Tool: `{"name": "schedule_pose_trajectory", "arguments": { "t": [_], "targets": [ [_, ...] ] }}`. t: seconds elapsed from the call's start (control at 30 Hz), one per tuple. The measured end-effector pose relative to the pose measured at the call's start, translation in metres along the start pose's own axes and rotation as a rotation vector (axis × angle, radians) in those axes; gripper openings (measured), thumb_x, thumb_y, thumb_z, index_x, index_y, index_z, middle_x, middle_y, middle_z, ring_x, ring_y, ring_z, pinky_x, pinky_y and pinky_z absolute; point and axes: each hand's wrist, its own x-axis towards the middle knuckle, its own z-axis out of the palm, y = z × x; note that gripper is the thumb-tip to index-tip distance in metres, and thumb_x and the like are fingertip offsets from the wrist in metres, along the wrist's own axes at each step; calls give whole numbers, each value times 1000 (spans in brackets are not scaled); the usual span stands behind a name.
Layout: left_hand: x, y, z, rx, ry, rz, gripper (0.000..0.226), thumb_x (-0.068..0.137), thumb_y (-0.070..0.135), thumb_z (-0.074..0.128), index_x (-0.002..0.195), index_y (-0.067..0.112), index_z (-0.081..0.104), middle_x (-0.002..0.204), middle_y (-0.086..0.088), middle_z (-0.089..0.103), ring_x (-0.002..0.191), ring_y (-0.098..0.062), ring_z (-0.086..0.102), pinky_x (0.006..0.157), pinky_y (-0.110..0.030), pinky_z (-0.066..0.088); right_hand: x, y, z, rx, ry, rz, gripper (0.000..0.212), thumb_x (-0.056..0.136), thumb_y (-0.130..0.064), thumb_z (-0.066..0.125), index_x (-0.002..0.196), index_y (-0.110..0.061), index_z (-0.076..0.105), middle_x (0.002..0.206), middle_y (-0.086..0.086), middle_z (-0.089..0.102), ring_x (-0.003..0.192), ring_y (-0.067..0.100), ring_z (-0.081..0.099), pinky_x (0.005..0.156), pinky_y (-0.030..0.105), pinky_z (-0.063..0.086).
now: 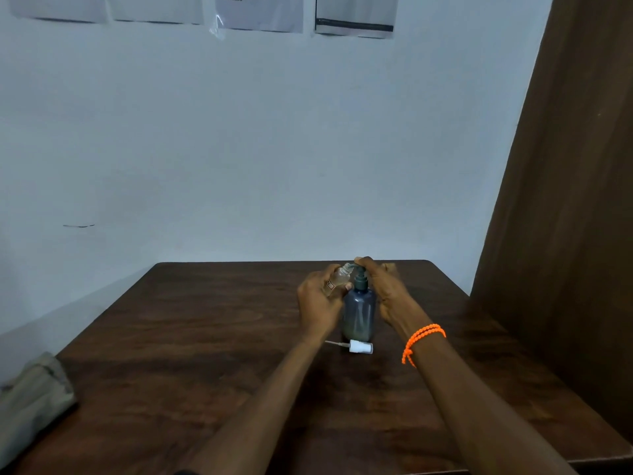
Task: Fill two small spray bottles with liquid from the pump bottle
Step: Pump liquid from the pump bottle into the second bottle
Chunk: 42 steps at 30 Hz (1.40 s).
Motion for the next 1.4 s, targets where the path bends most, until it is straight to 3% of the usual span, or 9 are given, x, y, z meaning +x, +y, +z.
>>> {"name": "schedule_pose_trajectory", "arguments": {
  "t": [0.17,0.27,0.33,0.43,0.57,0.67,0.87,1.23,1.4],
  "targets": [
    [-5,-5,4,0,1,-6,27,80,15,84,105,20,78,86,1,73,77,-14,67,69,-33,55,14,22,-11,-7,-4,10,129,36,-62,104,134,7,56,127,31,71,111,41,75,78,53,68],
    [-5,-2,5,4,9,8,26,81,18,84,107,20,78,86,2,72,77,-11,66,67,-20,49,-2,-1,-4,40,-13,-25,118,46,-43,99,137,15,51,119,29,71,92,32,74,55,34,62],
    [-2,-2,6,9,6,3,27,82,18,83,109,20,78,86,3,72,78,-11,66,68,-15,46,-4,2,-4,53,-36,-9,109,55,-40,99,137,14,51,121,32,71,88,32,75,57,35,62],
    [-3,-2,5,-21,12,-24,27,82,12,83,105,24,77,85,0,73,77,-16,68,69,-32,55,-3,10,-3,23,3,14,97,48,-49,101,116,0,51,118,32,71,93,36,76,67,41,64],
    [-2,-5,4,-31,2,-5,28,82,17,84,108,25,77,86,-1,73,78,-17,69,70,-36,56,0,-1,-2,94,-6,15,61,77,-24,92,117,-9,49,105,28,69,74,27,71,49,33,60],
    [0,-6,5,-11,-15,-1,26,82,17,83,107,23,78,87,1,73,79,-13,68,71,-35,56,0,8,-3,84,-35,41,90,63,-38,99,128,6,55,117,29,73,85,33,76,62,38,63],
    [-1,-3,5,-8,-3,-10,27,81,13,83,104,25,78,83,1,72,75,-12,67,69,-37,55,2,0,-5,57,-35,6,80,68,-33,96,125,3,53,125,33,69,88,31,76,63,39,64],
    [-1,-3,5,-8,-5,2,26,81,14,82,104,24,78,82,5,72,75,-9,66,67,-30,53,-4,4,-5,67,-46,19,119,47,-44,105,141,9,53,122,32,72,86,31,78,60,35,62],
    [-4,-6,5,-14,-1,-7,29,81,20,83,108,25,77,84,3,72,76,-14,68,68,-34,55,-2,4,-4,59,-21,10,91,67,-37,96,132,11,52,124,34,69,85,31,72,51,32,59]
  ]
}}
